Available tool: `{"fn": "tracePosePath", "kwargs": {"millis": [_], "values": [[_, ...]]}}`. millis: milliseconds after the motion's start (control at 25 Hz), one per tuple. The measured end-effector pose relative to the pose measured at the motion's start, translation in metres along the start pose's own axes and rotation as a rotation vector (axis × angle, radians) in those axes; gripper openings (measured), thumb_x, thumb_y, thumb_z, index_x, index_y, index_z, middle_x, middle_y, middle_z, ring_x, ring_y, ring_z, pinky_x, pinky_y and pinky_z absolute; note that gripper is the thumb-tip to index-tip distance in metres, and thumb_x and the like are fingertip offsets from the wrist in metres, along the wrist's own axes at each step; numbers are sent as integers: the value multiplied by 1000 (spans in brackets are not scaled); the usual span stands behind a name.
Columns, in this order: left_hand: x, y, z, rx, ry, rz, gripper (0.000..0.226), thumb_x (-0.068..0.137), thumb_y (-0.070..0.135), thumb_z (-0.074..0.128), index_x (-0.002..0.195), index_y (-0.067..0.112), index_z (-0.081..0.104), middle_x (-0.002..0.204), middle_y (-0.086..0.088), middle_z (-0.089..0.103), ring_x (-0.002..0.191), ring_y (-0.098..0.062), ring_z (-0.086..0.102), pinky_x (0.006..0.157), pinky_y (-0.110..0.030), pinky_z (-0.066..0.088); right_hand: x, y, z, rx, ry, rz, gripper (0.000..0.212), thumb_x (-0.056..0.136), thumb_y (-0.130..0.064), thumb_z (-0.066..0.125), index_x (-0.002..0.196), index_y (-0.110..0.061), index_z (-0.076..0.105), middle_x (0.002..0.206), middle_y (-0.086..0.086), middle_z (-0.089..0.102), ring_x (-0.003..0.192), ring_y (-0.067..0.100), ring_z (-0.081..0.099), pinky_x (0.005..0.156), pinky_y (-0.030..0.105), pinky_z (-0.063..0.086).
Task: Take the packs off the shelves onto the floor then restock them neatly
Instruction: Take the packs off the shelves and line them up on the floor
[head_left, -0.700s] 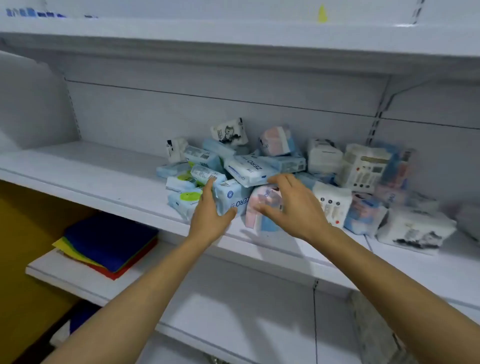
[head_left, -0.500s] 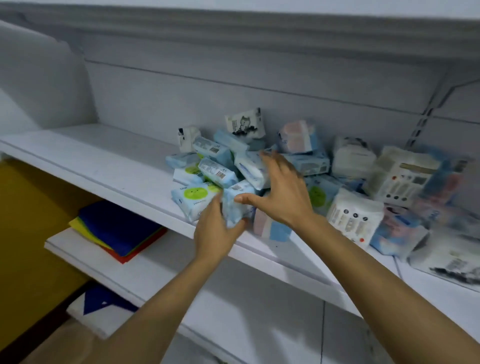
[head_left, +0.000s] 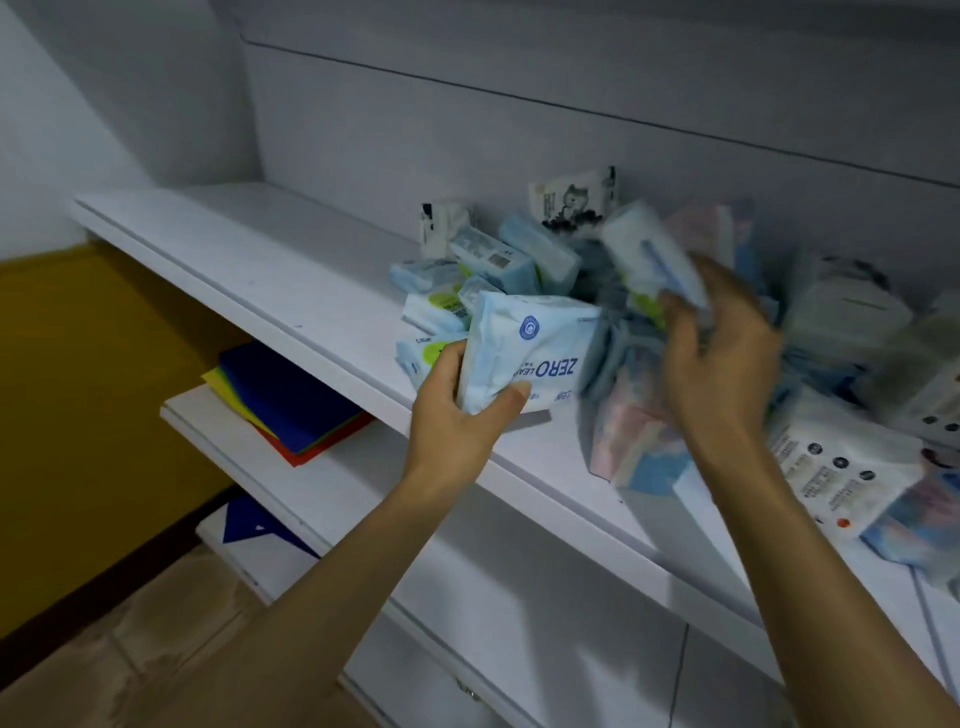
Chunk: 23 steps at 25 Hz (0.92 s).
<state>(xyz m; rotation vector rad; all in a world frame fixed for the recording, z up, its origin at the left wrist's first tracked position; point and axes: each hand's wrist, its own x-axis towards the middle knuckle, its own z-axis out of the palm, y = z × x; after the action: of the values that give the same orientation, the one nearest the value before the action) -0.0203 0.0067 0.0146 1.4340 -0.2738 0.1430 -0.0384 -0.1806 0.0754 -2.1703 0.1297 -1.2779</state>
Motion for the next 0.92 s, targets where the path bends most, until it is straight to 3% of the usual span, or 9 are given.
{"fn": "tracePosePath", "kwargs": {"millis": [120,240,320,400,520,560,680,760,920], "values": [[-9,23,-34,-332,15,-22,53,75,11,79,121,15,54,108,1,71,100,-15,68,79,-28,56,-7,-55,-3,316,35,10,26,94,-15,55,120,-17,59,103,-12,63,91,-6,59,76,14,47],[-9,35,-90,-605,42,-74,65,74,22,77,132,11,50,123,-8,66,114,-27,63,92,-47,52,-44,-116,14,516,-155,30,18,93,-18,58,110,-20,62,93,-13,66,84,-2,61,71,16,49],[-10,43,-135,-693,34,-98,63,83,36,71,137,13,49,132,-11,60,122,-31,56,99,-50,47,-77,-151,39,664,-273,133,13,89,-26,59,99,-28,66,88,-10,70,81,3,64,71,21,51],[-18,52,-189,-642,66,-142,54,90,45,56,135,16,54,126,-7,64,115,-26,61,92,-42,53,-115,-193,76,789,-411,254,14,84,-30,60,96,-27,67,90,-9,71,83,5,65,72,22,52],[-32,54,-274,-435,214,-223,42,98,34,39,127,9,57,107,-3,69,78,-7,71,60,-21,56,-165,-258,128,860,-683,291,29,87,-23,60,116,-23,58,105,-13,69,94,0,65,70,13,50],[-39,50,-308,-373,255,-229,42,101,34,37,128,8,56,107,-1,68,75,-6,72,60,-22,56,-181,-282,145,879,-778,320,33,87,-27,61,119,-23,55,107,-14,68,95,-1,65,69,13,51],[-63,42,-383,-155,335,-205,45,93,51,43,125,22,58,104,0,73,91,-18,72,75,-37,60,-218,-331,188,882,-974,387,51,71,-41,73,115,-29,50,106,-14,65,91,-3,65,65,14,52],[-79,28,-423,-121,357,-214,51,86,53,47,127,24,54,109,0,71,97,-20,70,79,-41,59,-246,-350,218,789,-1037,404,62,67,-29,86,114,-31,47,102,-16,62,89,-5,64,62,15,53],[-92,-13,-476,-24,538,-314,59,81,50,65,133,28,46,116,16,61,106,-7,62,79,-27,57,-295,-353,278,490,-991,294,66,68,-31,83,115,-38,38,100,-22,56,88,-3,60,60,16,51]]}}
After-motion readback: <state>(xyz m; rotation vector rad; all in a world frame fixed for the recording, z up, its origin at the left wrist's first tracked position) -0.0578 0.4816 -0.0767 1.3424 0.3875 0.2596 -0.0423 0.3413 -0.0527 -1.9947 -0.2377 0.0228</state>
